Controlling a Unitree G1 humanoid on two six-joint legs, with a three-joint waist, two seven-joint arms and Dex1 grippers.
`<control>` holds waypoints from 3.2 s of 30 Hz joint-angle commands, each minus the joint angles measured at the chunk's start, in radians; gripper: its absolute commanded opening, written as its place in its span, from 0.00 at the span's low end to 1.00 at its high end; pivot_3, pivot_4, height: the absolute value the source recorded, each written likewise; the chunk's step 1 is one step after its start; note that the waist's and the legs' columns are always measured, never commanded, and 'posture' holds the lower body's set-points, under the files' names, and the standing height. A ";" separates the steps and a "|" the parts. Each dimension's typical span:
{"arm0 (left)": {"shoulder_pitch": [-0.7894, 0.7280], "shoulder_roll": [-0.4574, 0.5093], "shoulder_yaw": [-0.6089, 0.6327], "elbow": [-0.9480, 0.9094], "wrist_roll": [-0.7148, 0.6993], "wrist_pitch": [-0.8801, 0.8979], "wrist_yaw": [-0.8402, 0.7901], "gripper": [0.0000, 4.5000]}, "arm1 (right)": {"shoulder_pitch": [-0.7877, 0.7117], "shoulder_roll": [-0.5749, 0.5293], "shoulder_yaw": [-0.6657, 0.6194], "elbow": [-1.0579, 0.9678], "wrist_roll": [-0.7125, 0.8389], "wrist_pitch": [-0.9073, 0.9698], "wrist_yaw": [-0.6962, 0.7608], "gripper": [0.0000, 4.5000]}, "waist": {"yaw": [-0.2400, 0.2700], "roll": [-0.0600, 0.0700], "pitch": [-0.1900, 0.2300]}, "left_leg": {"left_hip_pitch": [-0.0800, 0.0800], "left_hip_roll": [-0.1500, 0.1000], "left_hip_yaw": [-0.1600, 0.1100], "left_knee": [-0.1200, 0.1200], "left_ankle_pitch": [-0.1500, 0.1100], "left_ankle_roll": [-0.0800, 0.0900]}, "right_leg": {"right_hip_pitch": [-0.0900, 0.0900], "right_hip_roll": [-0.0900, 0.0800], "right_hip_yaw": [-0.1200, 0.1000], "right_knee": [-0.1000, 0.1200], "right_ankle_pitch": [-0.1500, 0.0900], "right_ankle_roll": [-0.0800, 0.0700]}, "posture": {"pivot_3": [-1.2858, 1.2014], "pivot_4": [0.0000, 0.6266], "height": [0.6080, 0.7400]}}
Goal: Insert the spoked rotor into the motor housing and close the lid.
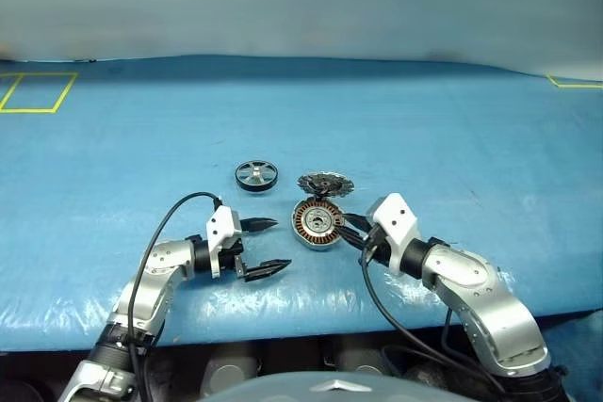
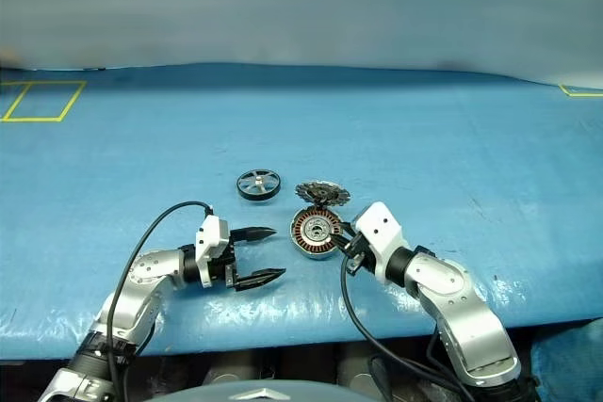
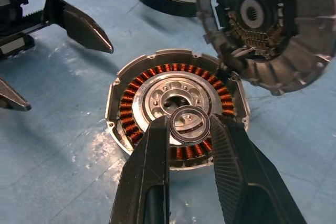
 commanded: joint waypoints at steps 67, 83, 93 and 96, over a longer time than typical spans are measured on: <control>0.018 -0.009 -0.013 0.019 0.012 -0.056 0.015 1.00 | -0.100 0.069 0.076 0.185 -0.022 -0.035 -0.089 0.16 | 0.000 0.000 0.000 | 0.001 0.000 0.001 0.000 0.000 0.000 | 0.001 0.000 0.000 0.000 0.000 0.000 | 0.52 0.24 1.00; -0.070 -0.011 0.019 0.230 0.010 -0.143 -0.057 1.00 | -0.102 0.066 0.066 0.165 -0.008 -0.045 -0.083 0.52 | 0.001 0.000 0.000 | 0.001 0.000 0.000 0.000 0.000 0.000 | 0.001 0.000 0.000 0.000 0.001 0.000 | 0.52 0.24 1.00; -0.125 -0.020 0.055 0.424 0.006 -0.253 -0.138 1.00 | -0.113 0.085 0.035 0.111 0.055 -0.078 -0.060 0.39 | -0.002 0.000 -0.001 | 0.002 0.001 0.001 0.000 0.000 0.000 | 0.001 0.001 0.000 0.001 0.001 0.000 | 0.52 0.24 1.00; -0.128 -0.021 0.057 0.433 0.005 -0.259 -0.144 1.00 | -0.114 0.079 0.056 0.134 0.039 -0.072 -0.060 0.17 | -0.003 0.000 -0.001 | 0.002 0.001 0.001 0.000 0.000 0.000 | 0.001 0.001 0.000 0.001 0.001 0.000 | 0.52 0.24 1.00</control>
